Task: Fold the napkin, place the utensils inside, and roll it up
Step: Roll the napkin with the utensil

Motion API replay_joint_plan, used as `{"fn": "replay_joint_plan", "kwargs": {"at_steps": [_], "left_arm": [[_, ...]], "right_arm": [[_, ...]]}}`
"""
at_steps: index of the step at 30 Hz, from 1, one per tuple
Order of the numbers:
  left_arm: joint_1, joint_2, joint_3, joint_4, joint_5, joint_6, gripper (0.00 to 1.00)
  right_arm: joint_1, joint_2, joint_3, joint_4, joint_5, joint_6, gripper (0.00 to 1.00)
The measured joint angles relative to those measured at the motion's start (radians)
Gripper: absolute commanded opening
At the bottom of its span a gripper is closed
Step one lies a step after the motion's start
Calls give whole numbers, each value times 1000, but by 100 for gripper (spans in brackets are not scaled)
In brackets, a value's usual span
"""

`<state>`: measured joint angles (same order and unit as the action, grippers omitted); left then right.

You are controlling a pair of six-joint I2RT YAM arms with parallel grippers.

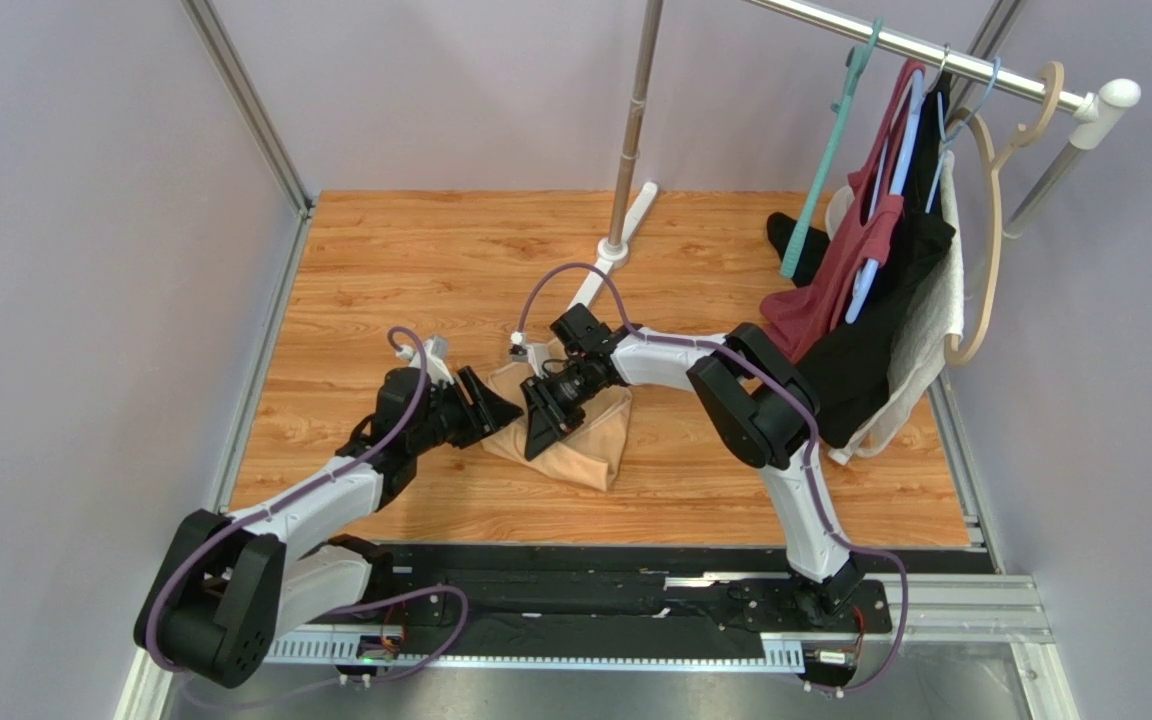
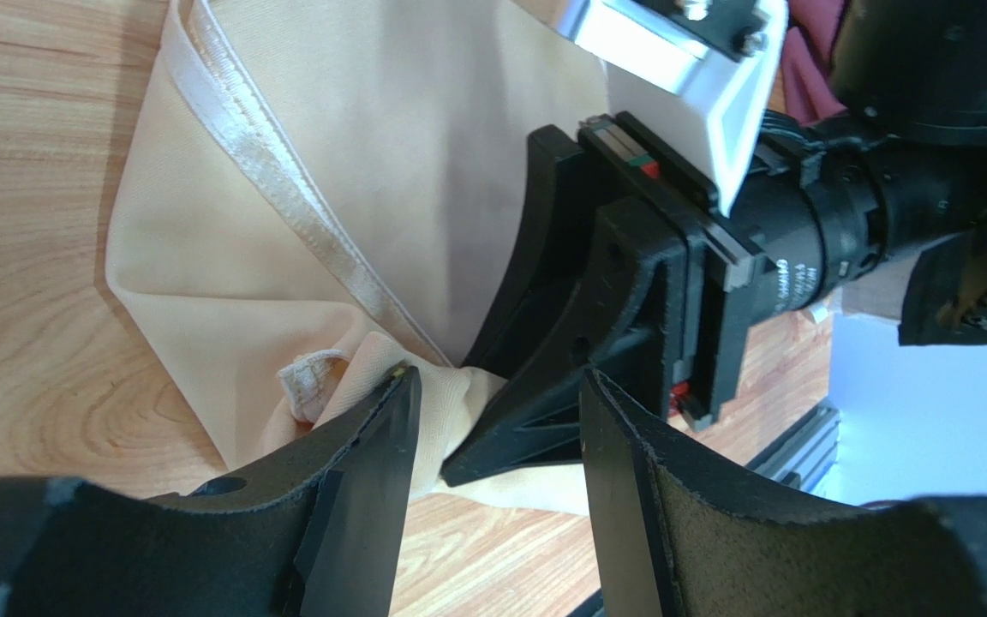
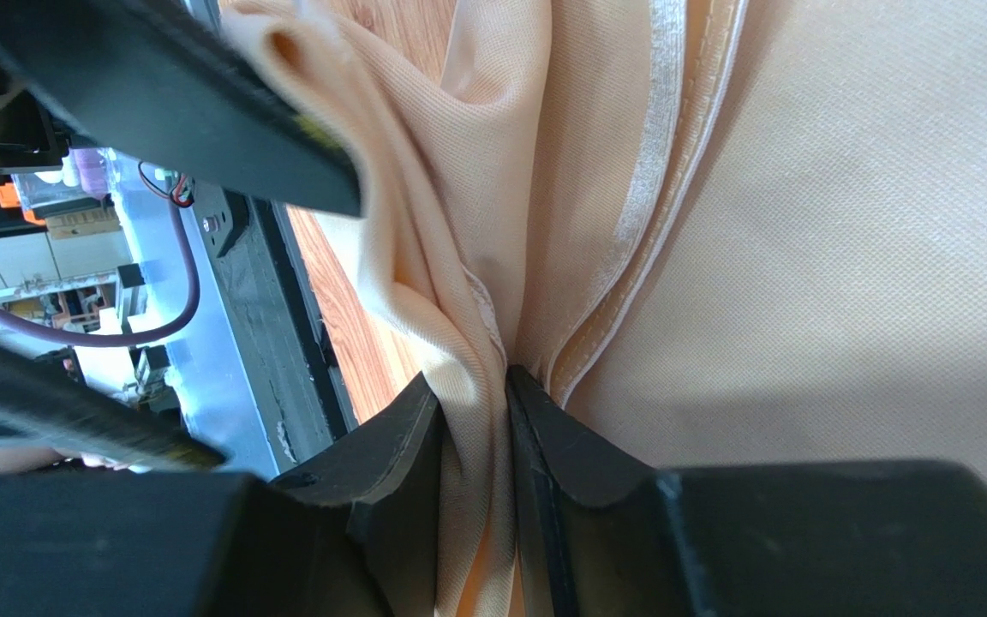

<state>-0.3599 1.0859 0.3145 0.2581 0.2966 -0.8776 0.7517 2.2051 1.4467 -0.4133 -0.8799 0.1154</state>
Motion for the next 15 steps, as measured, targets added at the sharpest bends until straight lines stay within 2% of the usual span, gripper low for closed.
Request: {"fn": "replay_joint_plan", "kwargs": {"at_steps": [5, 8, 12, 15], "left_arm": [[0, 48, -21, 54, -16, 0, 57], [0, 63, -22, 73, -21, 1, 57], [0, 66, -19, 34, -49, 5, 56], [-1, 62, -18, -10, -73, 10, 56]], "right_arm": [[0, 0, 0, 2, -1, 3, 30], [0, 0, -1, 3, -1, 6, 34], [0, -10, -10, 12, -8, 23, 50], [2, -38, -31, 22, 7, 27, 55]]}}
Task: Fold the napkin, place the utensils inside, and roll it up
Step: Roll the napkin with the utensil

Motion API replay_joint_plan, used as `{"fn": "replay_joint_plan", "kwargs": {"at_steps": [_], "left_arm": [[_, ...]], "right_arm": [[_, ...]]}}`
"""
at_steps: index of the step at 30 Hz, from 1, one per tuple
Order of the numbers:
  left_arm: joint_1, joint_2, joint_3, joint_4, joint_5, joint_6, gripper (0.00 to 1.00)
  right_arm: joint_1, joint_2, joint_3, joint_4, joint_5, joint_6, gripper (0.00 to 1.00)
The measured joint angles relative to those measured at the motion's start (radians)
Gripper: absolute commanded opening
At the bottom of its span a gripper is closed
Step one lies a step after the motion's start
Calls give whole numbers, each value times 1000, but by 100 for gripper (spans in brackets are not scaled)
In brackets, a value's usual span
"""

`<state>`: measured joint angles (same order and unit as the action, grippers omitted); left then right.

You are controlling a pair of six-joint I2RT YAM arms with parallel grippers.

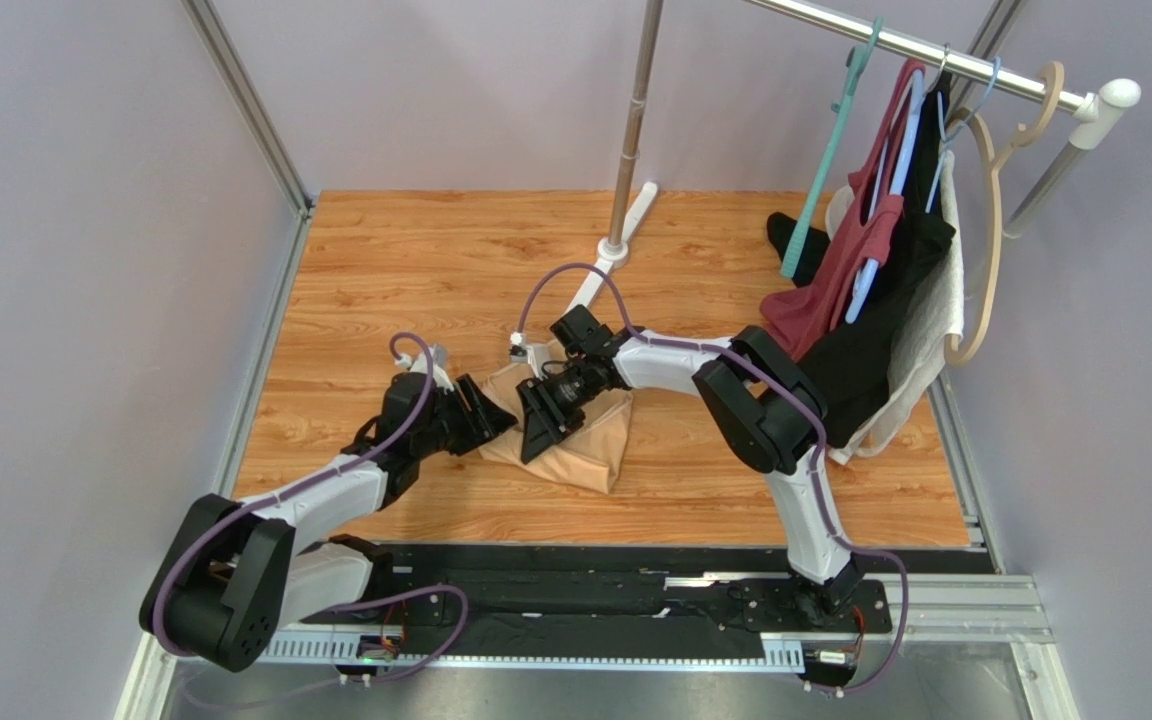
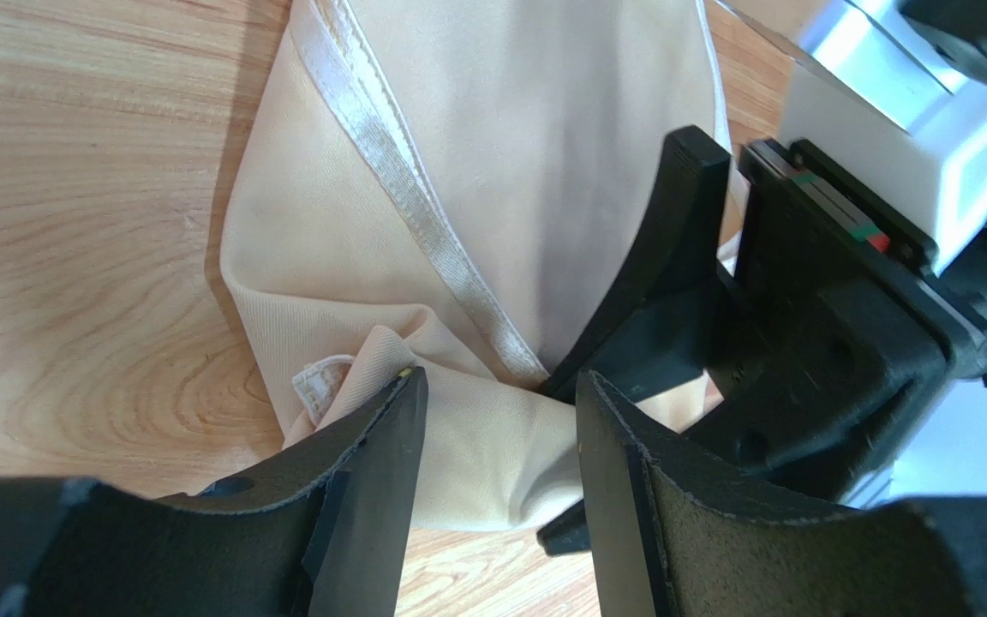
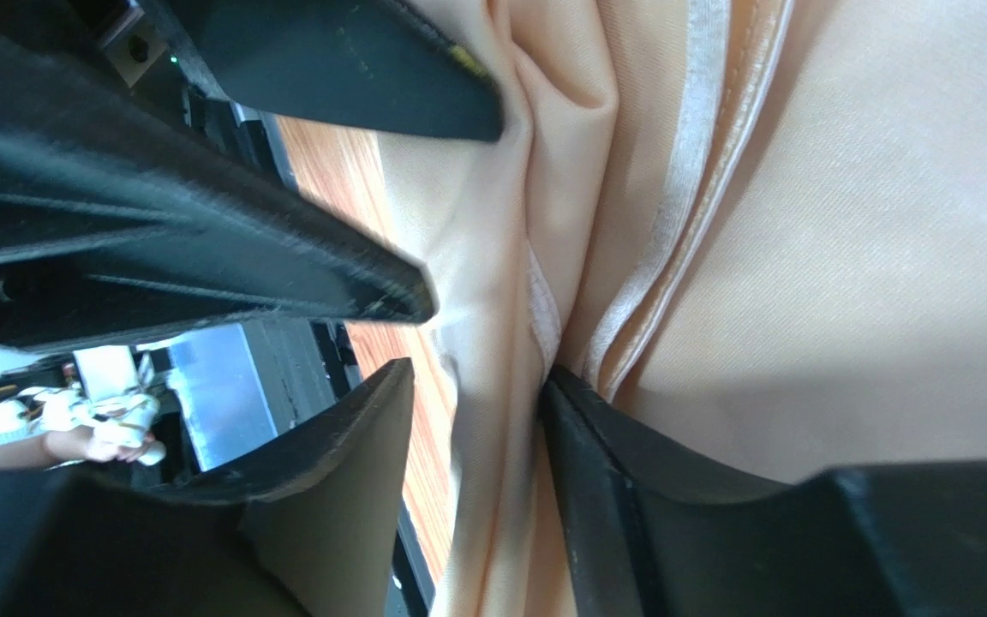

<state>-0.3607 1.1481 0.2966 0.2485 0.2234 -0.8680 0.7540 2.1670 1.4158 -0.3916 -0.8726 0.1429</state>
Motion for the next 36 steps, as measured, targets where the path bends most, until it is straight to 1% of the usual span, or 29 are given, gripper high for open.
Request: {"fn": "replay_joint_plan", "kwargs": {"at_steps": [4, 9, 17, 20, 21, 23, 24, 27, 30, 33, 36], "left_arm": [[-4, 11, 19, -28, -12, 10, 56], [-5, 66, 41, -40, -21, 28, 56], [-6, 124, 56, -26, -3, 34, 55], [-6, 129, 56, -18, 1, 34, 55], [-6, 129, 56, -18, 1, 34, 55], [-6, 122, 56, -23, -1, 36, 55], [-6, 116, 57, -31, -2, 38, 55], [-6, 73, 60, -78, -15, 51, 57], [-6, 9, 77, -130, -23, 66, 59], [-6, -69, 104, -172, -33, 77, 61], [-5, -188, 115, -204, -52, 90, 61]], "right_arm": [[7, -37, -29, 11, 38, 2, 58], [6, -92, -78, 22, 105, 9, 61], [-25, -253, -244, 60, 266, 15, 64], [-35, -278, -257, 57, 314, 12, 58], [-37, -278, -257, 59, 325, 10, 50], [-39, -273, -257, 58, 333, 6, 44], [-39, -268, -255, 58, 335, 6, 39], [-39, -245, -244, 61, 328, 8, 31], [-39, -231, -235, 61, 319, 6, 26], [-40, -213, -217, 55, 310, 6, 25], [-40, -197, -200, 51, 296, 6, 25]]}}
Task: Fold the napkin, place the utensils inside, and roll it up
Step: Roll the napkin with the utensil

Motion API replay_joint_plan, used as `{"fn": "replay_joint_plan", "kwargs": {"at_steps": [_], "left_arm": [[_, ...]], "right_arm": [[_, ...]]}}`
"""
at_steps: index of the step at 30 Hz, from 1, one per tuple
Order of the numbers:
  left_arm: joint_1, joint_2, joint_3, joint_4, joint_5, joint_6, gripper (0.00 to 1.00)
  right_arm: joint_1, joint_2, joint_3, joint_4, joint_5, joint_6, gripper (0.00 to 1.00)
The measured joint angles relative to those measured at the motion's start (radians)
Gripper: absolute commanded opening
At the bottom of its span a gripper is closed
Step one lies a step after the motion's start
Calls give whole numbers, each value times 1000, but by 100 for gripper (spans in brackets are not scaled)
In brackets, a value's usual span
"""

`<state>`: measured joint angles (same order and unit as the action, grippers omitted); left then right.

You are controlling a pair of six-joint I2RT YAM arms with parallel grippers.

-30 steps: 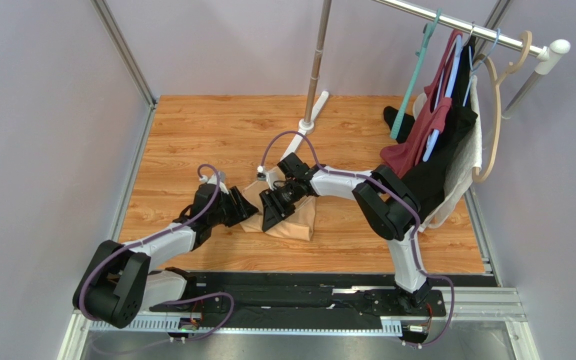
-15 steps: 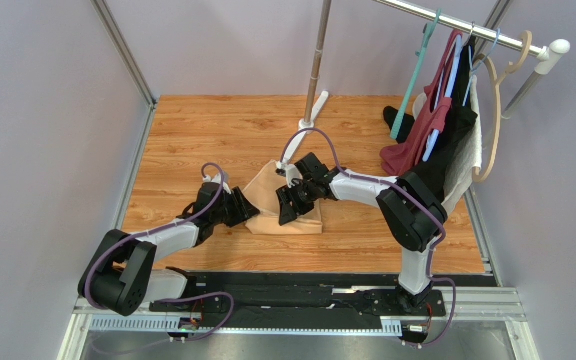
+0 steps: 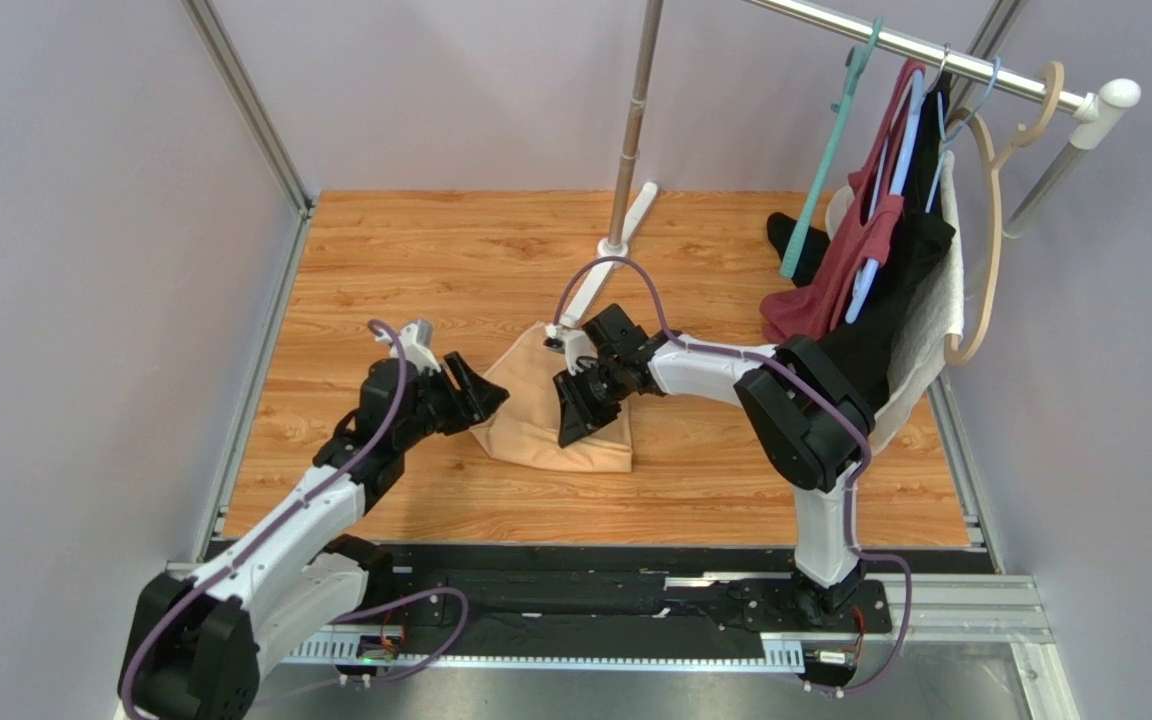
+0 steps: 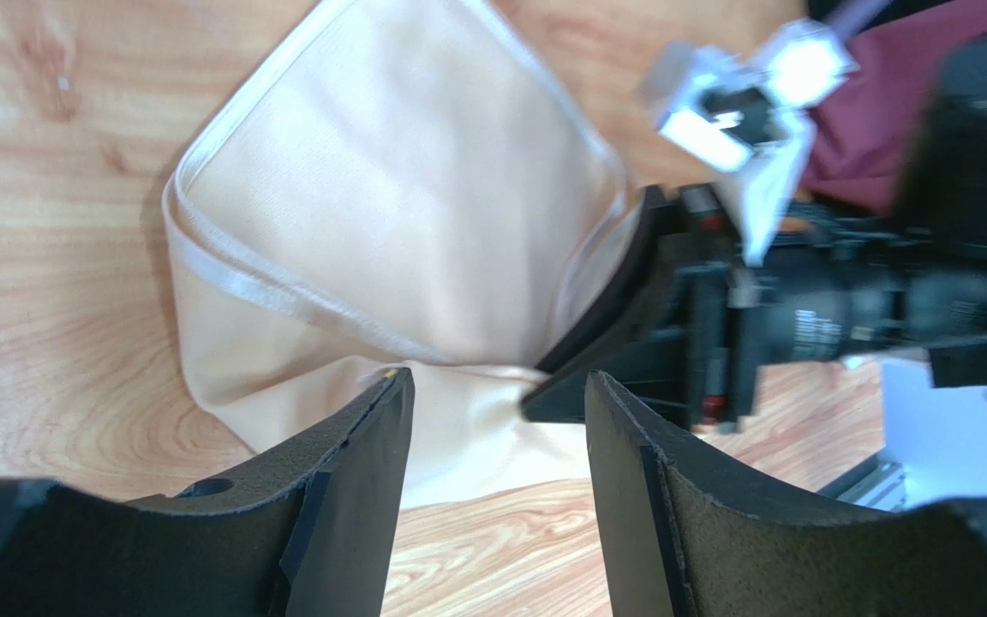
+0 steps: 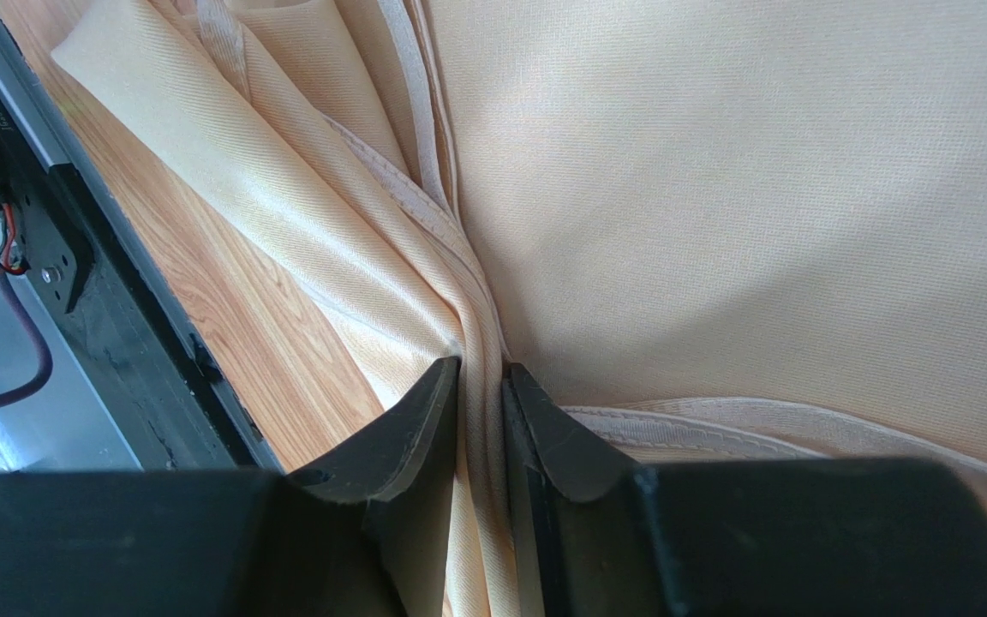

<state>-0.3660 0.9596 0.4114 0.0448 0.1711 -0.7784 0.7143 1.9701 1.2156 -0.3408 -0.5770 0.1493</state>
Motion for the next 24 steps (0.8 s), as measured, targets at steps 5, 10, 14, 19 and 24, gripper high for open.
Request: {"fn": "replay_joint_plan", "kwargs": {"at_steps": [5, 10, 14, 19, 24], "left_arm": [[-1, -137, 0, -27, -5, -4, 61], [-13, -53, -37, 33, 29, -35, 61], [-27, 21, -51, 70, 39, -53, 61], [-53, 107, -34, 150, 49, -69, 61], [-82, 188, -27, 213, 57, -90, 61]], "right_arm": [[0, 10, 12, -7, -8, 0, 24], [0, 21, 24, -14, -15, 5, 24], [0, 23, 26, -14, -17, 11, 24], [0, 24, 27, -16, -18, 16, 24], [0, 25, 27, -16, -17, 19, 24]]}}
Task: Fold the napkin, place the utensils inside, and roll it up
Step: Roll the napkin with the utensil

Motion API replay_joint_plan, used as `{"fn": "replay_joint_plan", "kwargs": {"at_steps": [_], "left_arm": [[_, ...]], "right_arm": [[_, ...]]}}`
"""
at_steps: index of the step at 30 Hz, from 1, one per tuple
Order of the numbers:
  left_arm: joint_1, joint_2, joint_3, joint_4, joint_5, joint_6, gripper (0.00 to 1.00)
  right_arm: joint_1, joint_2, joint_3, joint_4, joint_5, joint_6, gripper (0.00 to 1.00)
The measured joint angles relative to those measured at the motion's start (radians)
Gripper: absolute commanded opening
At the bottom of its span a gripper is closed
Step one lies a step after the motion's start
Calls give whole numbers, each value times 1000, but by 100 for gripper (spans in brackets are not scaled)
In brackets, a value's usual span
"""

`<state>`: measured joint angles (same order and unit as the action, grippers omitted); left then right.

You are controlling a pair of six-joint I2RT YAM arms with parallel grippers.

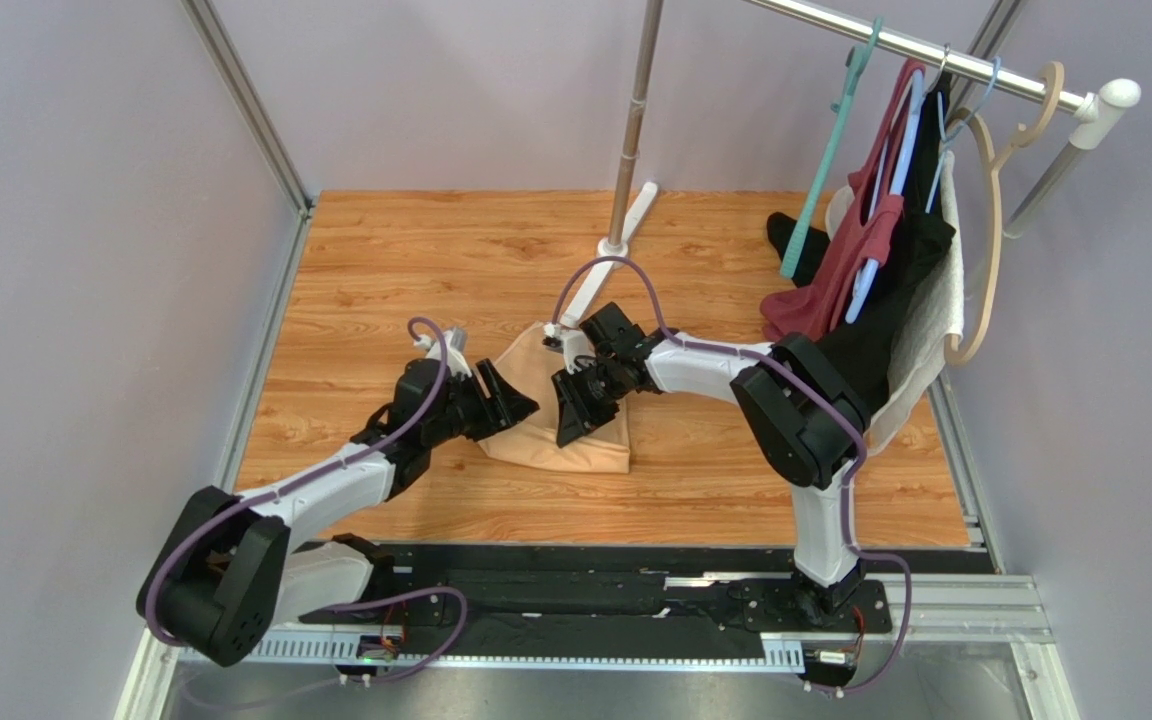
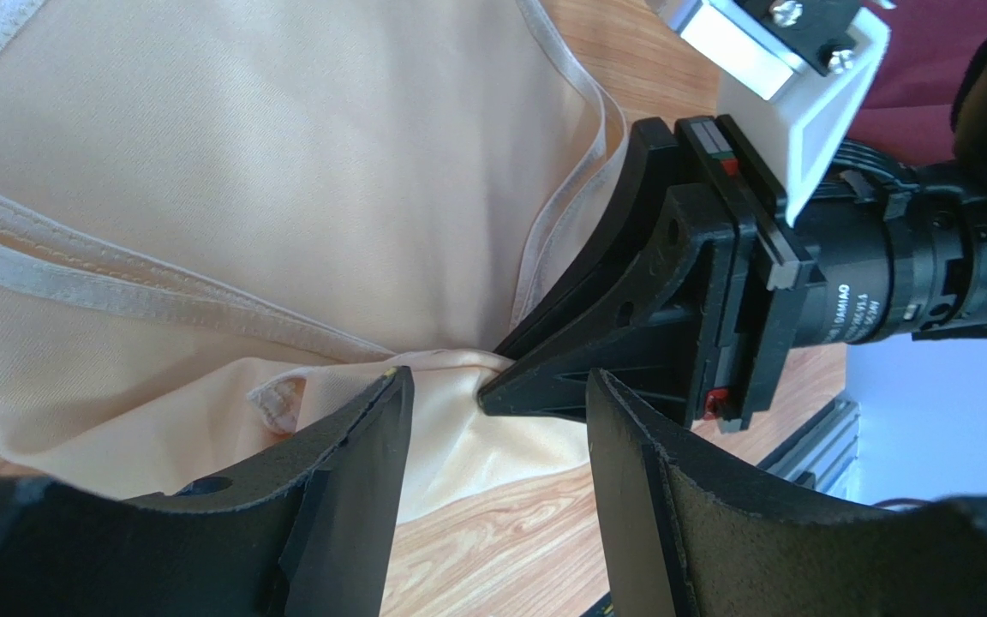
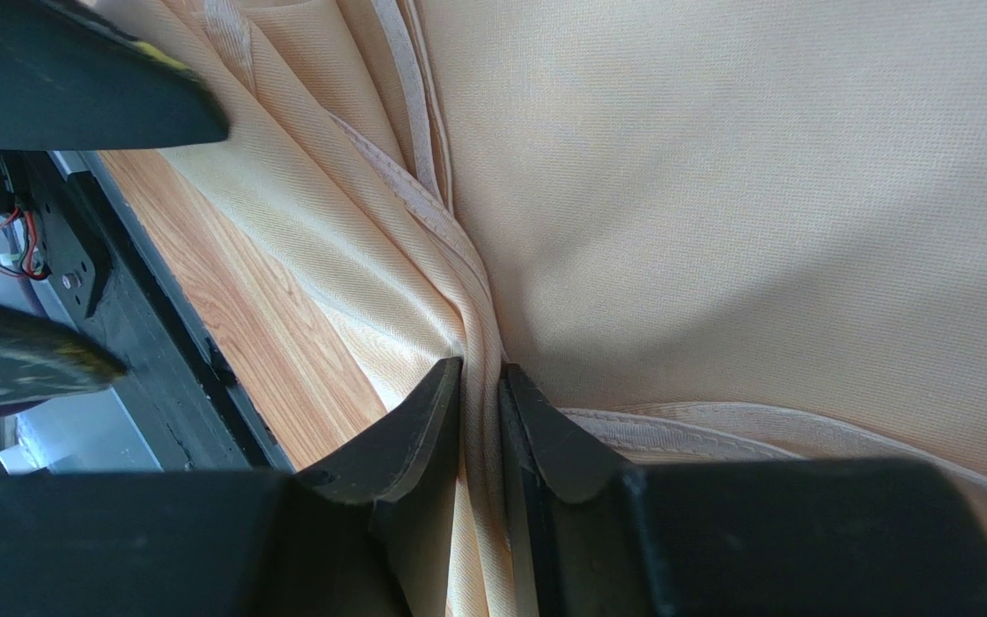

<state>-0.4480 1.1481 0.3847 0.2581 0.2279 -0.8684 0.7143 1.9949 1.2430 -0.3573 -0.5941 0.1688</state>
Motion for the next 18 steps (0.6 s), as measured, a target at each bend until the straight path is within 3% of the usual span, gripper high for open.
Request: {"fn": "replay_joint_plan", "kwargs": {"at_steps": [10, 14, 18], "left_arm": [[-10, 86, -1, 64, -19, -4, 61], [-10, 85, -18, 75, -32, -1, 60], [-10, 66, -73, 68, -59, -1, 59]], "right_arm": [[0, 9, 10, -4, -9, 0, 27], [1, 9, 13, -5, -25, 5, 52], [5, 0, 21, -8, -53, 14, 65]]}}
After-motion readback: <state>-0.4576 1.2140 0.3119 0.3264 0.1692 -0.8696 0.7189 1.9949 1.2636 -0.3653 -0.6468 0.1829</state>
